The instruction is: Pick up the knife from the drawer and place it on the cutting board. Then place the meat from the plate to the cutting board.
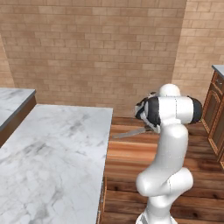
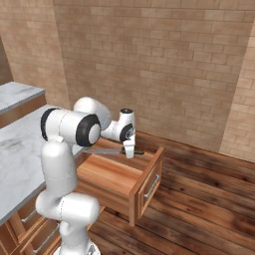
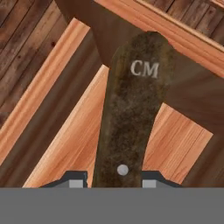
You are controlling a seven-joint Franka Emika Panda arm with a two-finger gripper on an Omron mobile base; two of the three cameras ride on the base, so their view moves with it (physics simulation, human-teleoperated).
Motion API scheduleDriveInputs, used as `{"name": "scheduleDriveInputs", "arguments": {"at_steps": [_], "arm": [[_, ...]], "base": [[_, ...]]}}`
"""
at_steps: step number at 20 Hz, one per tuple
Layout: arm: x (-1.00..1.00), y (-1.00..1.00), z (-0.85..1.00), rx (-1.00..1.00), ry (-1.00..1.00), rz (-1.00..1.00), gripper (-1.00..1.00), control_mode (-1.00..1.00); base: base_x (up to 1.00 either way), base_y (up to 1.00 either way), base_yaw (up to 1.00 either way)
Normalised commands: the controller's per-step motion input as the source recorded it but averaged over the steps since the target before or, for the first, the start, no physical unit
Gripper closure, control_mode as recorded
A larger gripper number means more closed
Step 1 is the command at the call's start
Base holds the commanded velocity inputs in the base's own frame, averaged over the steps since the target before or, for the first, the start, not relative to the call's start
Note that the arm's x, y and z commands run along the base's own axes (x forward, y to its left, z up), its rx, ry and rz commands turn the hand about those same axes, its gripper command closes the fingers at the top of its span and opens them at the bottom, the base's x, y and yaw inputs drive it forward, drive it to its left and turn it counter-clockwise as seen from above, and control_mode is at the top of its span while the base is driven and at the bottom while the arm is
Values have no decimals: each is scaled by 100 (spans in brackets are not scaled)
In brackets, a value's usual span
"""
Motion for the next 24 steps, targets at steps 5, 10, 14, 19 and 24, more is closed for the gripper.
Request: {"name": "scheduleDriveInputs", "arguments": {"at_steps": [5,10,14,19,24], "arm": [[-29,0,71,0,-11,-1,100,-100],[-35,0,72,0,-2,0,100,-100],[-69,0,68,-1,-5,-3,100,-100],[-66,0,47,0,-5,-13,100,-100],[-27,1,33,-1,0,-26,100,-100]], "base": [[0,0,0],[0,0,0],[0,0,0],[0,0,0],[0,0,0]]}}
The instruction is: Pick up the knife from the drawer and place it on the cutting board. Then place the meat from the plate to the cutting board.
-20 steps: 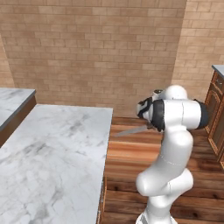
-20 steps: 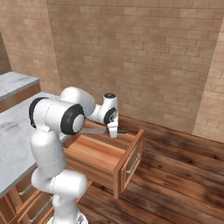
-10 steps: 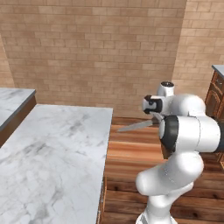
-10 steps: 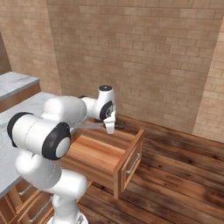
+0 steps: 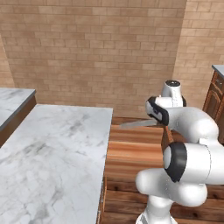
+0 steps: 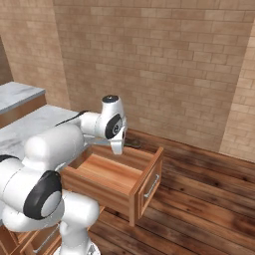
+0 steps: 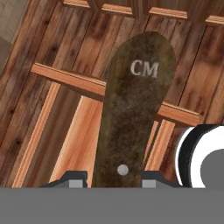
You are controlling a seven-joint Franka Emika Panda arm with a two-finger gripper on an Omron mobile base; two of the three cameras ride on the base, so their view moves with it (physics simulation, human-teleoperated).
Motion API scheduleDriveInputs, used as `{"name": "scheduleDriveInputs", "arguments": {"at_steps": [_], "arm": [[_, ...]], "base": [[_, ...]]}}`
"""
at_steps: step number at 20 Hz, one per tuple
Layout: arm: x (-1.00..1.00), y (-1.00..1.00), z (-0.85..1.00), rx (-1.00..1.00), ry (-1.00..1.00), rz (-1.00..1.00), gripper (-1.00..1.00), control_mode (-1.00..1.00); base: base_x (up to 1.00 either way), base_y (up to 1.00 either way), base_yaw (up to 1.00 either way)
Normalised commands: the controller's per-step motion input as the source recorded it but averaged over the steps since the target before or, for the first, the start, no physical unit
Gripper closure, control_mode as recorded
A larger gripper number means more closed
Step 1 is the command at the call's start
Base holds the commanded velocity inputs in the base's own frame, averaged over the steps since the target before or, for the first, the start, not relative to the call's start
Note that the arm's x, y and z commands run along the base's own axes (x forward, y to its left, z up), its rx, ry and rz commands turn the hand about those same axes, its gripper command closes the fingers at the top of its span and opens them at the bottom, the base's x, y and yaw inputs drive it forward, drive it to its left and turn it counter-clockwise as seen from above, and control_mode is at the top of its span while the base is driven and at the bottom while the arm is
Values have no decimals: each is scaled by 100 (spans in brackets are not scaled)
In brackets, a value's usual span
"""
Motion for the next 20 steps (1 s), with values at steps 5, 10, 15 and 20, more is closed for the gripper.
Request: {"name": "scheduleDriveInputs", "arguments": {"at_steps": [5,10,15,20], "arm": [[-10,5,31,-3,0,-15,100,-100],[-37,0,45,0,0,1,100,-100],[-25,-9,16,0,-3,0,100,-100],[0,0,0,0,0,0,100,100]], "base": [[0,0,0],[0,0,0],[0,0,0],[-16,-81,0]]}}
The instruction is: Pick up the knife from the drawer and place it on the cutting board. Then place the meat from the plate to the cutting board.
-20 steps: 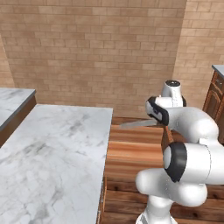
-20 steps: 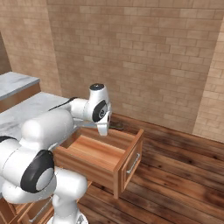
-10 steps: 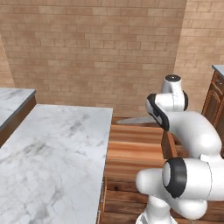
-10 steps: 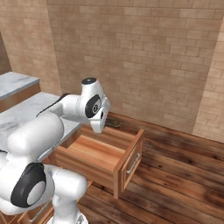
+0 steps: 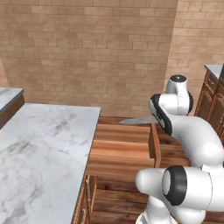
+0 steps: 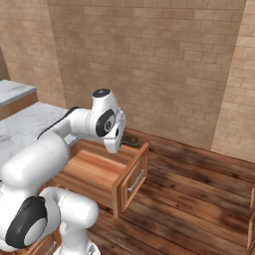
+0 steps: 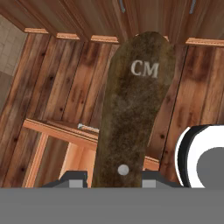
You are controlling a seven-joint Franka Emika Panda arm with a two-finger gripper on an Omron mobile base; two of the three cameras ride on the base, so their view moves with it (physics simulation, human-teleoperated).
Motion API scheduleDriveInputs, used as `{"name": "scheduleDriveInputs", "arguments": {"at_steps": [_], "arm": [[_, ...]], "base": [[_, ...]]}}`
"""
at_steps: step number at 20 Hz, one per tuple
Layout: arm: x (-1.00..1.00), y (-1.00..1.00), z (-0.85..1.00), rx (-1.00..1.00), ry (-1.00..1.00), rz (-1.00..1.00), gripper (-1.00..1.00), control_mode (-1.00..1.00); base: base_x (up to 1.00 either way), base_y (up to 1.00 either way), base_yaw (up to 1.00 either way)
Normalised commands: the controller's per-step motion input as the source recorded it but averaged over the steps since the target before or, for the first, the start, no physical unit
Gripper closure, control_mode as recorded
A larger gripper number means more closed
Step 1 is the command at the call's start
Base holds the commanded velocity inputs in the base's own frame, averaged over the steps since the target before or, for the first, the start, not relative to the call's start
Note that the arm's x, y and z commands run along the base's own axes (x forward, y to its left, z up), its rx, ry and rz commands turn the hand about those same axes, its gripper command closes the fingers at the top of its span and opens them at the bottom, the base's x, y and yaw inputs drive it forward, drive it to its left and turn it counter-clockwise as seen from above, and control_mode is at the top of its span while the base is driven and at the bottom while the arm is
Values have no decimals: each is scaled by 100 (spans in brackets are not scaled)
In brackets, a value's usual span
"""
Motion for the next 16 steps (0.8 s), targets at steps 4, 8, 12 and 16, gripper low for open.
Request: {"name": "scheduleDriveInputs", "arguments": {"at_steps": [4,8,12,16], "arm": [[0,0,0,0,0,0,100,100],[0,0,0,0,0,0,100,100],[0,0,0,0,0,0,100,100],[0,0,0,0,0,0,100,100]], "base": [[-1,-100,0],[35,-82,1],[97,-42,0],[100,-38,0]]}}
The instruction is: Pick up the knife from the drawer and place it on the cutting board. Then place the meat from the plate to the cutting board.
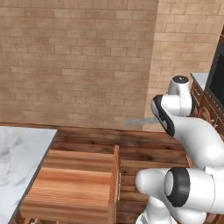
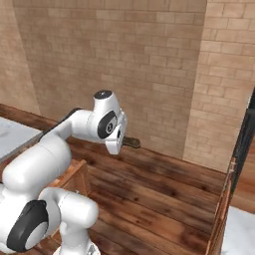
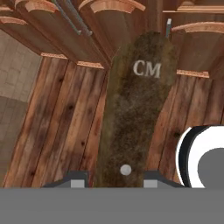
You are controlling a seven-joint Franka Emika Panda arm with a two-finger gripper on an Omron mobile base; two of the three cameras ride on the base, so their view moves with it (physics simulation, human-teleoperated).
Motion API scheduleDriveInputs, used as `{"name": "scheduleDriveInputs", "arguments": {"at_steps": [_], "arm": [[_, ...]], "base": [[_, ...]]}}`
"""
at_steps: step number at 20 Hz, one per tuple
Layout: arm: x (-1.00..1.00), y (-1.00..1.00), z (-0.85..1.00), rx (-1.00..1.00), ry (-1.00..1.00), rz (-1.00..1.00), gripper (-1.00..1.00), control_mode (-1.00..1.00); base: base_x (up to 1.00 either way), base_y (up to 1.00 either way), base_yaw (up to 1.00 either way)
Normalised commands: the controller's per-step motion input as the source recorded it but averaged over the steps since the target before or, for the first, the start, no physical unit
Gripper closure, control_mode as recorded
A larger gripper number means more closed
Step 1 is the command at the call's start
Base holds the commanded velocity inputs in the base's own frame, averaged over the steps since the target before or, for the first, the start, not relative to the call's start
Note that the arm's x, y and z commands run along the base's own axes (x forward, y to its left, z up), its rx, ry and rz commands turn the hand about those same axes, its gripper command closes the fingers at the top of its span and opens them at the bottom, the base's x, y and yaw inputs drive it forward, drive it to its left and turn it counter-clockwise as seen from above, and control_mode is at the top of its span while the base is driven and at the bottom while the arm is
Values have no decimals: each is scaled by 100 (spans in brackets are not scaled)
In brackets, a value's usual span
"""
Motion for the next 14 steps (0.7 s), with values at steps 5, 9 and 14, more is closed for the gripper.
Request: {"name": "scheduleDriveInputs", "arguments": {"at_steps": [5,9,14], "arm": [[0,0,0,0,0,0,100,100],[0,0,0,0,0,0,100,100],[0,0,0,0,0,0,100,100]], "base": [[78,-75,0],[100,-57,4],[100,-16,10]]}}
